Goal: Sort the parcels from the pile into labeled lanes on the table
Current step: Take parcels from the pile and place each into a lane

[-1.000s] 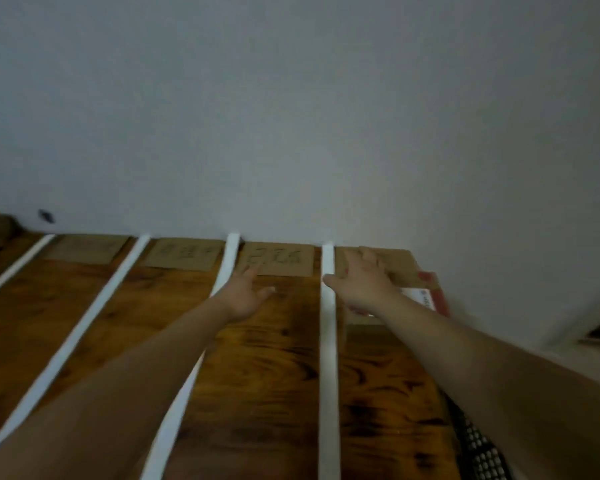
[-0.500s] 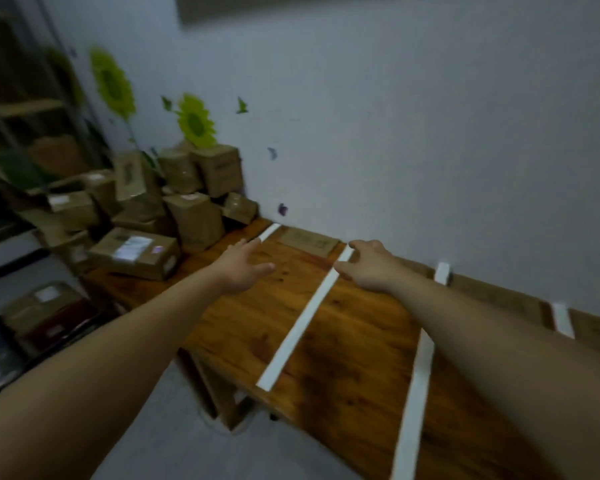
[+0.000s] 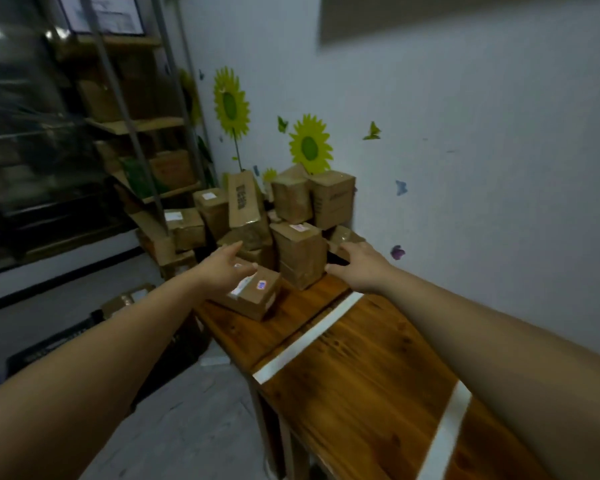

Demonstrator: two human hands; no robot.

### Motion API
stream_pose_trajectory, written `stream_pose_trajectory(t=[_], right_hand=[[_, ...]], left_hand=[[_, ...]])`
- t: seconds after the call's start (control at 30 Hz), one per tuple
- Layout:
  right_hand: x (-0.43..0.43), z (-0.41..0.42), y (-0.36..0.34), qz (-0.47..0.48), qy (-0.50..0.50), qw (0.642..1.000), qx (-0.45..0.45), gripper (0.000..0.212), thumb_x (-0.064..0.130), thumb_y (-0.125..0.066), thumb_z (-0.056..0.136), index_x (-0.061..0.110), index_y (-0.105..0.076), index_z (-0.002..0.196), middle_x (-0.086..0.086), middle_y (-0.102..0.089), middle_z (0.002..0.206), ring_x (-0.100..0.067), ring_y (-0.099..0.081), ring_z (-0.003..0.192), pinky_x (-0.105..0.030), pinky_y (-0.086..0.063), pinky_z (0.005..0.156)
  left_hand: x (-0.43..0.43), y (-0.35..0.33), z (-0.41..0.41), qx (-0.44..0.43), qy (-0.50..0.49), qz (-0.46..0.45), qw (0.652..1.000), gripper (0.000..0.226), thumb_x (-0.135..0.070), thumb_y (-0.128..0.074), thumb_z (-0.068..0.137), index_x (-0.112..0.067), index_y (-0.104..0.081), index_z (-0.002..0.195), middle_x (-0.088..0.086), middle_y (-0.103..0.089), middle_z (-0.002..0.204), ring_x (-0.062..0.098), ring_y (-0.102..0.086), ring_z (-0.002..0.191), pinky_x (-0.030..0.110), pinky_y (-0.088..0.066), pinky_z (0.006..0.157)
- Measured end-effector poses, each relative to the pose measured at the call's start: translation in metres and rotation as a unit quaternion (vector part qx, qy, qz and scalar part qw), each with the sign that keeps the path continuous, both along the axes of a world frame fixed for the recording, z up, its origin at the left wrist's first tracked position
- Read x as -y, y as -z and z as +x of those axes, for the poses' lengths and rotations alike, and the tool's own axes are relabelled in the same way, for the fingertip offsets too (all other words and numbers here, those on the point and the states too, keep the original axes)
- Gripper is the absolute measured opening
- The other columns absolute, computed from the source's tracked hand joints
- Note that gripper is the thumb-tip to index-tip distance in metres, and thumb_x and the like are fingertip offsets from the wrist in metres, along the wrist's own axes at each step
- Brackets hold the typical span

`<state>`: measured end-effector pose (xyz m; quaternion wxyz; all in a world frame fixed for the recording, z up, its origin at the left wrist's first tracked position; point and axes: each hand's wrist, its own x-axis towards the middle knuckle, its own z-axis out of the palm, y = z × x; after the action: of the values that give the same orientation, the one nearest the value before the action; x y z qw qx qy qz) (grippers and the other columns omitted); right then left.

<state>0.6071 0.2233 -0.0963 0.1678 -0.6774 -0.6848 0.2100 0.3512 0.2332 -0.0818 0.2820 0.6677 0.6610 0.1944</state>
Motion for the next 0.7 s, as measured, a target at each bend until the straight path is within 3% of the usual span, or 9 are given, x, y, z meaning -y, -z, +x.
stream_pose_trajectory(t=[0.17, 0.37, 0.47, 0.57, 0.7], right_hand=[[-0.108, -0.051, -0.013, 0.008, -0.024, 1.000, -0.018, 0.073, 0.056, -0.053, 0.090, 0.023, -0.029, 0.150, -0.012, -0.030, 0.152, -0.033, -0.037, 0.134, -0.040, -0.038, 0.104], [-0.200, -0.106, -0.009, -0.009, -0.014, 1.000, -0.020, 0.074, 0.057, -0.051, 0.091, 0.021, -0.027, 0.150, -0.012, -0.027, 0.154, -0.033, -0.036, 0.136, -0.045, -0.037, 0.108], [-0.242, -0.132, 0.001, -0.023, 0.008, 0.998, -0.051, 0.072, 0.052, -0.055, 0.091, 0.019, -0.028, 0.150, -0.012, -0.030, 0.152, -0.030, -0.038, 0.135, -0.034, -0.037, 0.105], [-0.284, -0.159, 0.013, -0.024, 0.041, 0.997, -0.069, 0.069, 0.045, -0.058, 0.091, 0.018, -0.032, 0.149, -0.012, -0.038, 0.148, -0.027, -0.044, 0.129, -0.024, -0.037, 0.092], [-0.335, -0.195, 0.029, -0.036, 0.099, 0.991, -0.088, 0.067, 0.044, -0.057, 0.090, 0.019, -0.033, 0.148, -0.012, -0.044, 0.143, -0.029, -0.047, 0.125, -0.034, -0.041, 0.101]], left_hand=[[-0.095, -0.016, -0.046, 0.055, -0.044, -0.008, 0.997, 0.072, -0.040, -0.058, 0.090, -0.029, -0.020, 0.149, 0.004, -0.027, 0.155, 0.025, -0.033, 0.138, 0.046, -0.032, 0.111], [-0.198, -0.009, -0.084, 0.109, -0.049, -0.045, 0.992, 0.084, -0.051, -0.062, 0.080, -0.031, -0.019, 0.149, 0.004, -0.029, 0.154, 0.026, -0.035, 0.137, 0.049, -0.032, 0.111], [-0.250, 0.000, -0.094, 0.120, -0.049, -0.052, 0.990, 0.077, -0.043, -0.059, 0.088, -0.025, -0.017, 0.150, 0.007, -0.027, 0.154, 0.029, -0.035, 0.136, 0.048, -0.034, 0.110], [-0.305, 0.015, -0.103, 0.126, -0.036, -0.066, 0.989, 0.075, -0.040, -0.058, 0.090, -0.020, -0.018, 0.150, 0.008, -0.030, 0.152, 0.029, -0.035, 0.136, 0.044, -0.034, 0.109], [-0.373, 0.041, -0.118, 0.169, -0.012, -0.114, 0.979, 0.072, -0.039, -0.059, 0.090, -0.015, -0.024, 0.149, 0.010, -0.038, 0.147, 0.030, -0.042, 0.130, 0.043, -0.039, 0.105]])
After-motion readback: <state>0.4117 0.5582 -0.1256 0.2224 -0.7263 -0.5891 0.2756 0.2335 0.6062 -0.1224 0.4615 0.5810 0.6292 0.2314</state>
